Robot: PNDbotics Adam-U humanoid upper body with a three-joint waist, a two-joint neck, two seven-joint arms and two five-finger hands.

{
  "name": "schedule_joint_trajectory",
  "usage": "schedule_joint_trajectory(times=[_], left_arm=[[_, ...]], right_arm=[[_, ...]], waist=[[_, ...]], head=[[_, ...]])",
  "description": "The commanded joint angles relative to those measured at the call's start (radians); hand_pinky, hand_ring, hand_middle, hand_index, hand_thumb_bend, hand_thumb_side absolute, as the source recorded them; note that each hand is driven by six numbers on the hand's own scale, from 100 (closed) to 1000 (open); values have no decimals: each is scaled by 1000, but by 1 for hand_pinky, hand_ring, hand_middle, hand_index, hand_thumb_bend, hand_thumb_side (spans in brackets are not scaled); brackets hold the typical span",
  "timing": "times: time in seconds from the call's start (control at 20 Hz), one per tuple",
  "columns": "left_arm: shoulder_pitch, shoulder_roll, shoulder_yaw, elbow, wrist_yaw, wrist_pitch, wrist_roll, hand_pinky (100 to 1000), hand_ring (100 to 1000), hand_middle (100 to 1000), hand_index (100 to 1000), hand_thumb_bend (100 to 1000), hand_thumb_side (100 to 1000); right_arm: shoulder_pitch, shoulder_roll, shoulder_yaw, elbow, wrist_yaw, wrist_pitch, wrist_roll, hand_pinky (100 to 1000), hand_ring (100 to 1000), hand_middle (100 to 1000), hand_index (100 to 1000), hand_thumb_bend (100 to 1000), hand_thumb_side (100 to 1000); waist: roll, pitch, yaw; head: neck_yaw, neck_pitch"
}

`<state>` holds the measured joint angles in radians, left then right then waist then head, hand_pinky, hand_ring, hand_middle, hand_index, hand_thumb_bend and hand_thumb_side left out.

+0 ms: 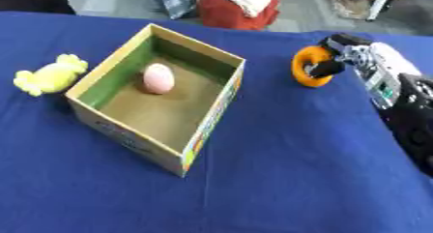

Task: Pick up objects on the table and place them in the box.

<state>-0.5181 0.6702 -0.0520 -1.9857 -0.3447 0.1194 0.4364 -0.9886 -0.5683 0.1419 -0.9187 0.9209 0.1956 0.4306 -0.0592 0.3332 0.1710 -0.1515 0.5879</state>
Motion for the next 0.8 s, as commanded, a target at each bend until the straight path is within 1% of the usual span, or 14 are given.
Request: schedule_joint_trajectory(times=[0.05,0.2,0.25,0.3,0.35,0.4,0.55,0.8], left_arm=[[-7,32,16,-14,1,1,2,331,611,518,781,100,671],[-7,32,16,-14,1,2,3,331,611,518,781,100,670],[-6,32,16,-14,1,2,3,331,611,518,781,100,670],[-6,32,16,-14,1,2,3,330,612,519,781,100,670],[-6,32,17,-14,0,2,3,330,612,519,781,100,669],[-6,33,17,-14,0,2,3,330,612,519,781,100,670],[-6,34,17,-14,0,3,4,331,613,519,781,100,670],[-6,37,17,-14,-1,2,4,331,613,519,781,100,670]], right_arm=[[-10,-42,-2,-7,33,-5,-30,552,636,478,619,100,318],[-9,-44,-2,-24,28,-1,-83,505,565,404,526,100,264],[-8,-44,-2,-34,18,3,-104,501,560,400,520,100,262],[-8,-45,-2,-47,4,9,-124,471,524,365,482,100,245],[-7,-47,-2,-63,-16,17,-143,468,515,357,473,100,239],[-7,-50,0,-83,-37,25,-162,447,493,337,446,100,224],[-12,-62,10,-160,-107,49,-199,418,468,318,429,100,222],[-38,-77,33,-287,-176,74,-215,402,451,296,403,100,243]], waist=[[4,-23,-2],[3,-25,-4],[3,-25,-5],[3,-25,-5],[2,-26,-6],[2,-27,-7],[0,-29,-8],[-2,-34,-13]], head=[[2,-2],[3,0],[3,0],[4,1],[5,2],[5,2],[7,4],[4,11]])
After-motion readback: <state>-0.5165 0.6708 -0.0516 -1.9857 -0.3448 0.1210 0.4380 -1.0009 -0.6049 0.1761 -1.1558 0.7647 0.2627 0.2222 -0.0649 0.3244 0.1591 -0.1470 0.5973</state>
